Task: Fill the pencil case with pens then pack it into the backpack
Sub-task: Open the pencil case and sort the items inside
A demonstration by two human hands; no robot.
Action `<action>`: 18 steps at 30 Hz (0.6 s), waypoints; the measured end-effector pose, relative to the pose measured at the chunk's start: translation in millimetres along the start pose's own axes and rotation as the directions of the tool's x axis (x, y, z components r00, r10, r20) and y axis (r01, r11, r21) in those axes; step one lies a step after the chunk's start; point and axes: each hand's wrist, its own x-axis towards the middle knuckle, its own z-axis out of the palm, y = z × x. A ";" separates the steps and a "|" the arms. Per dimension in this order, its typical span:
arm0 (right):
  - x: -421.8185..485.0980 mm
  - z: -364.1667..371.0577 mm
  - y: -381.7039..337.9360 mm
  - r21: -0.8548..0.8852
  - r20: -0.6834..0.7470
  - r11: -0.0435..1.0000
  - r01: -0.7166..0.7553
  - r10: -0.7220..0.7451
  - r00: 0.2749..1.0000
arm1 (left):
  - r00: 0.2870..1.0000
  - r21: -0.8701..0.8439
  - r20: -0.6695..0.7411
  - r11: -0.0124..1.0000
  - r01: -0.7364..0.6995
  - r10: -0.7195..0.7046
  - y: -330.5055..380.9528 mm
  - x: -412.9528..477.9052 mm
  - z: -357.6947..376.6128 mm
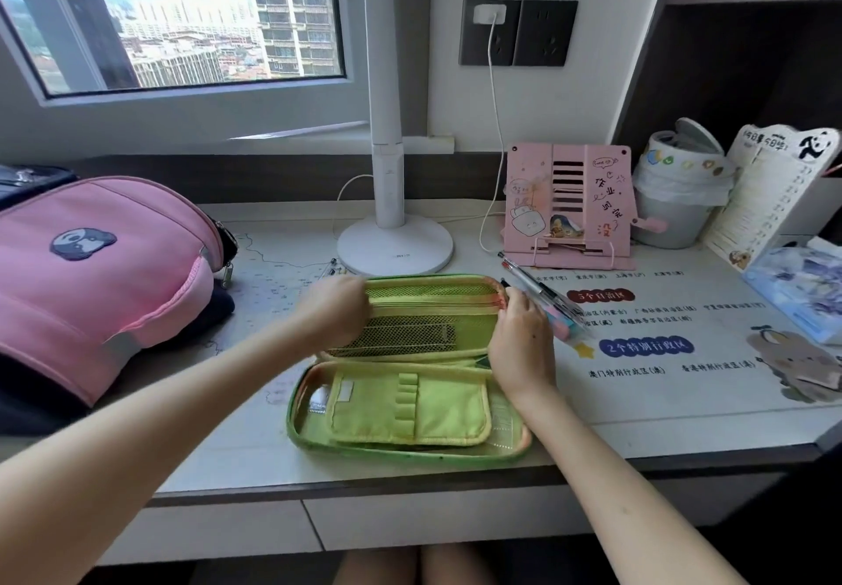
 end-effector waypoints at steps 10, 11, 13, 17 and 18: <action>26.5 5.2 0.6 -0.038 -0.072 0.999 -0.032 0.029 0.997 | 0.977 -0.223 -0.211 0.975 -0.013 -0.035 -30.9 -22.3 29.9; 33.1 5.5 1.9 -0.030 -0.043 0.999 -0.032 0.030 0.999 | 0.980 -0.228 -0.198 0.974 -0.017 -0.030 -27.8 -21.5 33.0; 44.6 4.8 9.3 -0.022 0.045 0.999 -0.031 0.032 0.998 | 0.980 -0.239 -0.191 0.971 0.011 -0.058 -23.9 -19.5 38.4; 61.1 -14.3 38.9 -0.245 -0.013 0.965 -0.089 0.088 0.996 | 0.961 -0.332 -0.230 0.941 0.072 -0.154 -24.7 -16.7 48.6; 63.4 -19.3 49.4 -0.328 0.033 0.940 -0.095 0.113 0.993 | 0.956 -0.329 -0.251 0.942 0.064 -0.153 -24.8 -15.9 51.6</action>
